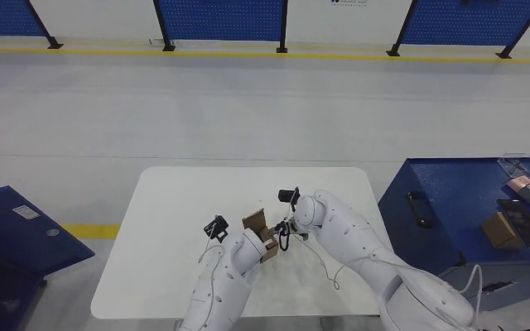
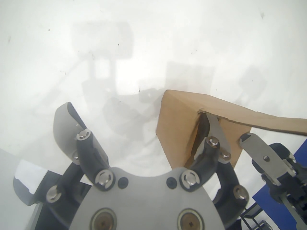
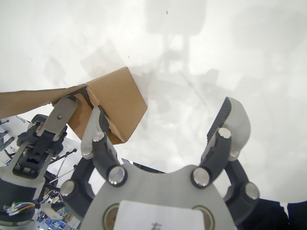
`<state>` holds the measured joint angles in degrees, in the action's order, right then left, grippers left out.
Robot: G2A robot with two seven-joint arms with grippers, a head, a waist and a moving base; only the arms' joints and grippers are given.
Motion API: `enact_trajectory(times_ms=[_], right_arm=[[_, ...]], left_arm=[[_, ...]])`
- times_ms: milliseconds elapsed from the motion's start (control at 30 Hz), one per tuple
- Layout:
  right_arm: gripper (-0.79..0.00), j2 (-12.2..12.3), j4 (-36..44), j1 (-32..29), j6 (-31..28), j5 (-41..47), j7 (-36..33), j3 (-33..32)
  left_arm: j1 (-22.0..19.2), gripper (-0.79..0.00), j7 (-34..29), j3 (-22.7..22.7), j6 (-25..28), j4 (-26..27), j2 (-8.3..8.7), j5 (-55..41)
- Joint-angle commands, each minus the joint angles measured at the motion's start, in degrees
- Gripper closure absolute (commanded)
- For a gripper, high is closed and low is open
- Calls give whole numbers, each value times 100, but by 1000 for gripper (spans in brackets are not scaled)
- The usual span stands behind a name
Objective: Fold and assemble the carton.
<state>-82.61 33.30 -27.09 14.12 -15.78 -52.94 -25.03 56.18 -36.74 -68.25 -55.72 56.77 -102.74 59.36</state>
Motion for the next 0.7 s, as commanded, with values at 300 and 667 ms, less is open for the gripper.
enact_trajectory(times_ms=[300,667], right_arm=[[-785,-127,-259,130,64,-147,328,-148],[-785,-48,-583,320,-521,165,53,-600]], left_arm=[[165,-785,-22,24,104,244,23,-116],[1219,-785,-75,-422,502,2655,229,-35]])
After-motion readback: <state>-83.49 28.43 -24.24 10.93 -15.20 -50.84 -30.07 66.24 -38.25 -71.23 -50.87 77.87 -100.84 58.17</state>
